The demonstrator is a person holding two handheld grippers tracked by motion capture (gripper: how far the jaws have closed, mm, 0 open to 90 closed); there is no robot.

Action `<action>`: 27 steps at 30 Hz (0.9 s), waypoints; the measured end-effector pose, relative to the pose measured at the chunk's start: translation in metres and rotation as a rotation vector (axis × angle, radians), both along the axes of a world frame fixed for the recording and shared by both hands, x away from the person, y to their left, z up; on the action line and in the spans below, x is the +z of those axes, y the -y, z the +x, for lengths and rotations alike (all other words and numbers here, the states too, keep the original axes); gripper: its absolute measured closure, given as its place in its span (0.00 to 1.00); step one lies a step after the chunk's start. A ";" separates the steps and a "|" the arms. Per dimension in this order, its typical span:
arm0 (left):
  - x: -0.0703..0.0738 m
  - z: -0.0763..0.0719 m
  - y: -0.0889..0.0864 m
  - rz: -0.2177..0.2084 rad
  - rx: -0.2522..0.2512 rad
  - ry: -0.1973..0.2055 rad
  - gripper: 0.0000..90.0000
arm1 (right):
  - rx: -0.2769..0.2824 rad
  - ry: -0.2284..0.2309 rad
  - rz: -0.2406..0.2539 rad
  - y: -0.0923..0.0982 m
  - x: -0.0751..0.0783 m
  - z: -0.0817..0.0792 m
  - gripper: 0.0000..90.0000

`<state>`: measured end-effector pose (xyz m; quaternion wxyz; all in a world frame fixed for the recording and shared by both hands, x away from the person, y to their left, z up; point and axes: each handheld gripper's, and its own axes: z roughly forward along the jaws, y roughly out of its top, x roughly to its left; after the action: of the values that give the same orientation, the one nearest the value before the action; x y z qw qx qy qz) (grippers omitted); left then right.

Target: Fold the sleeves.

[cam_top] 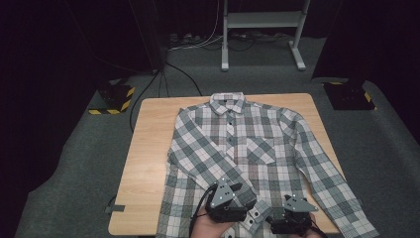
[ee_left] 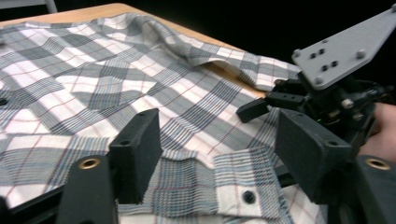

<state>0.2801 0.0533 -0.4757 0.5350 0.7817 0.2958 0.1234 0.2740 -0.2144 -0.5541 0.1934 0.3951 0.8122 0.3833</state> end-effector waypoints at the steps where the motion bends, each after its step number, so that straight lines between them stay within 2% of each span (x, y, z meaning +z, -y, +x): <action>1: -0.001 0.001 -0.002 0.002 0.007 -0.003 0.31 | 0.000 0.000 0.000 0.000 0.000 0.000 0.00; 14: -0.010 0.013 -0.038 0.051 0.082 -0.007 0.09 | -0.001 -0.001 0.001 0.000 0.000 0.000 0.00; 20: -0.016 0.016 -0.059 0.043 0.131 -0.020 0.07 | -0.001 0.000 0.001 0.000 0.000 0.000 0.00; 27: -0.020 0.019 -0.088 0.056 0.199 -0.023 0.07 | -0.002 -0.001 0.001 0.000 0.000 0.000 0.00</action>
<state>0.2994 0.1416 -0.4958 0.4948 0.7643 0.3746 0.1750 0.2737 -0.2143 -0.5541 0.1931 0.3962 0.8116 0.3834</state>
